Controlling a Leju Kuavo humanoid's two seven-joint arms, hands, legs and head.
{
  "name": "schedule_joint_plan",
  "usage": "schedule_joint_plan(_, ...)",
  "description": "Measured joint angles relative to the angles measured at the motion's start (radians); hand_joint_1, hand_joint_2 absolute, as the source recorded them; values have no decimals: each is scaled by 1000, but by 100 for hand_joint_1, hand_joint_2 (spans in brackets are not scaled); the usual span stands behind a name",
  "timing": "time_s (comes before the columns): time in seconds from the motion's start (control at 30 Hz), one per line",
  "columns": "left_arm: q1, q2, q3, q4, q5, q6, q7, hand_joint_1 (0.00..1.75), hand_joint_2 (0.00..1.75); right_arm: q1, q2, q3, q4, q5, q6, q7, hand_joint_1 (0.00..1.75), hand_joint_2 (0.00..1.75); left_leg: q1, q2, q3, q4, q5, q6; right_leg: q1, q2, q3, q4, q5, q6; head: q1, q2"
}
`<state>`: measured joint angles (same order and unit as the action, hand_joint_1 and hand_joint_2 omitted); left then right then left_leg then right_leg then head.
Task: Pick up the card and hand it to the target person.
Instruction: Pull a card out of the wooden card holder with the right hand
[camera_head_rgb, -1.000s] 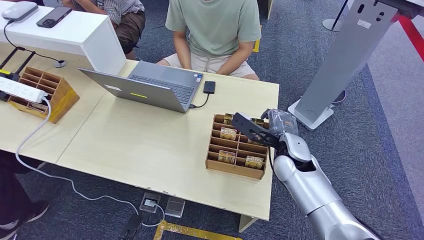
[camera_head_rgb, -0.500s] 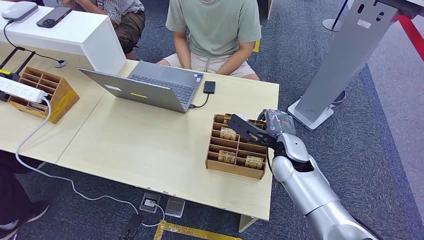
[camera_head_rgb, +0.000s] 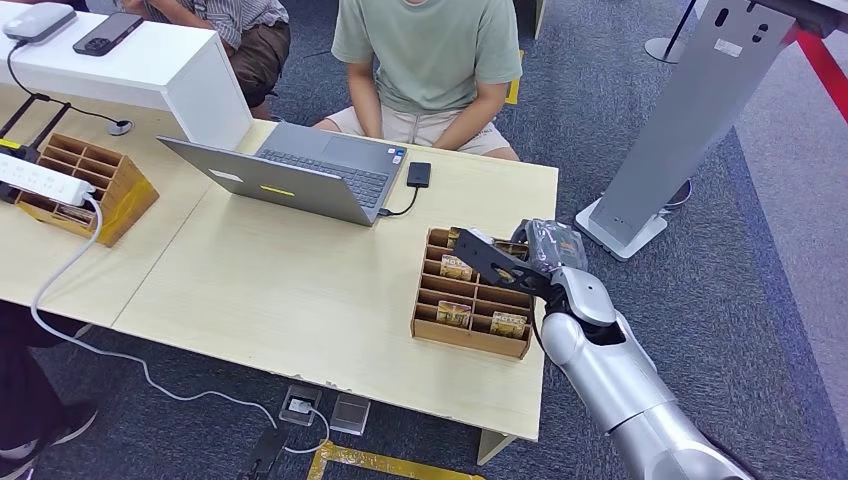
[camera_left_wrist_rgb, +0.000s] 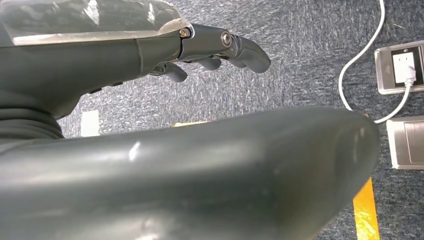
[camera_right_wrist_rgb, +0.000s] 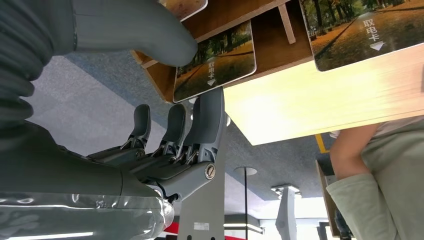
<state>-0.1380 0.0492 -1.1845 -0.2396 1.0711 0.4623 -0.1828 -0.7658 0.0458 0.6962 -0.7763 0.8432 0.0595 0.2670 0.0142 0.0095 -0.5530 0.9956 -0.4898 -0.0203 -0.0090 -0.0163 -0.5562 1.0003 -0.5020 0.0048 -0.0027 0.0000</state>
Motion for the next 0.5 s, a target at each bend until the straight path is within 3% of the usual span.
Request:
schedule_joint_plan(0.17,0,0,0,0,-1,-3,-3,0,0,1,0,0,0,-5,2,-2,132,175,0,0,0,0,0,0,0,0,0,0,0,0,0,0)
schedule_joint_plan(0.5,0,0,0,0,-1,-6,-4,0,0,5,0,0,-2,-16,9,-5,139,175,0,0,0,0,0,0,0,0,0,0,0,0,0,0)
